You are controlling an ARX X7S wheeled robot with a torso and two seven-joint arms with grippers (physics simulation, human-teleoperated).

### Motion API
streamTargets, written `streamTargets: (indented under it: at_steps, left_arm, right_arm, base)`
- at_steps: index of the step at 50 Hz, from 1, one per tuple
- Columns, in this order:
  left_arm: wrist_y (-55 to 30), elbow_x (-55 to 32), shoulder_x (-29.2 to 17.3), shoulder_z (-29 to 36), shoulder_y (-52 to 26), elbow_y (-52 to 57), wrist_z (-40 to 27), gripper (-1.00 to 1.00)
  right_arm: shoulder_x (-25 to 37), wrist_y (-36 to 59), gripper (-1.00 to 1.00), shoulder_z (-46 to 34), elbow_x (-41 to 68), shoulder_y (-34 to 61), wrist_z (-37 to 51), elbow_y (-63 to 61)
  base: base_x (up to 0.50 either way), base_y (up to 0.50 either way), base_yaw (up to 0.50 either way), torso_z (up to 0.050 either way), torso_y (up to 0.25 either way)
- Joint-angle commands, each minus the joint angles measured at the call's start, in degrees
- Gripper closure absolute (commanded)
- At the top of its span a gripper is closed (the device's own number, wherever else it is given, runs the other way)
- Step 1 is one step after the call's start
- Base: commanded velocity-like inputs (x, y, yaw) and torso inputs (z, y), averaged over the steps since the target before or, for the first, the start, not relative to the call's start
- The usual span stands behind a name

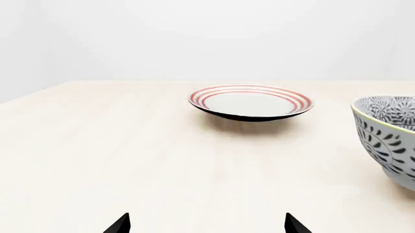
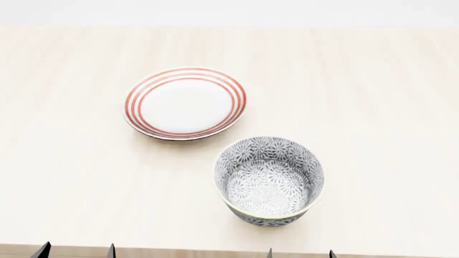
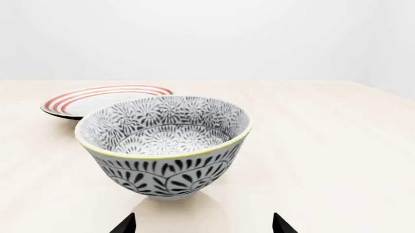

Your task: Put the bowl on the plate.

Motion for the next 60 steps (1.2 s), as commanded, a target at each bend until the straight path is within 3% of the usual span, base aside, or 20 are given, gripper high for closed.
streamTargets:
  at_steps: [1, 22, 23, 24, 38, 44, 52, 60]
  left_arm:
    - [-0.24, -0.96, -0.95, 1.02, -0.20, 0.02, -0.95, -1.00]
    - [-1.65, -3.00, -3.66, 4.62, -0.80, -0.51, -4.28, -1.00]
    - [1.12, 0.57, -4.51, 5.16, -0.79, 1.67, -5.84, -1.00]
    - [-2.16, 0.62, -0.64, 1.15, -0.65, -0.45, -0.81, -1.00]
    - [-2.45, -1.40, -2.82, 3.74, -0.97, -1.06, -4.03, -1.00]
    - [-2.72, -1.40, -3.73, 3.60, -0.69, 4.44, -5.73, -1.00]
    - [-0.18, -0.12, -5.60, -2.35, -2.43, 22.31, -11.75, -1.00]
    - [1.84, 0.38, -6.30, -4.08, -2.20, 27.73, -14.23, -1.00]
  right_arm:
    - [0.88, -0.32, -1.00, -1.03, 0.73, 0.22, 1.37, 0.56]
    - [3.52, -1.01, -1.00, -4.07, 3.33, 0.83, 5.05, 1.99]
    - [4.20, -6.40, -1.00, -4.29, 3.07, 0.55, 4.45, 2.01]
    - [0.50, -0.81, -1.00, -0.40, 0.24, 0.65, 1.51, 1.84]
    - [2.91, -0.68, -1.00, -3.31, 2.36, 0.74, 4.37, 1.36]
    - [3.41, -1.88, -1.00, -2.29, 3.31, 1.50, 6.43, -1.49]
    - [3.70, -11.77, -1.00, 2.93, 9.77, 3.14, 8.79, -15.14]
    - [4.25, -14.27, -1.00, 5.03, 13.27, 3.98, 10.95, -19.26]
  base:
    - [0.00, 0.00, 0.00, 0.000, 0.000]
    - [0.00, 0.00, 0.00, 0.000, 0.000]
    - [0.00, 0.00, 0.00, 0.000, 0.000]
    - [0.00, 0.00, 0.00, 0.000, 0.000]
    - [0.00, 0.00, 0.00, 0.000, 0.000]
    - [0.00, 0.00, 0.00, 0.000, 0.000]
    - [0.00, 0.00, 0.00, 0.000, 0.000]
    - [0.27, 0.00, 0.00, 0.000, 0.000]
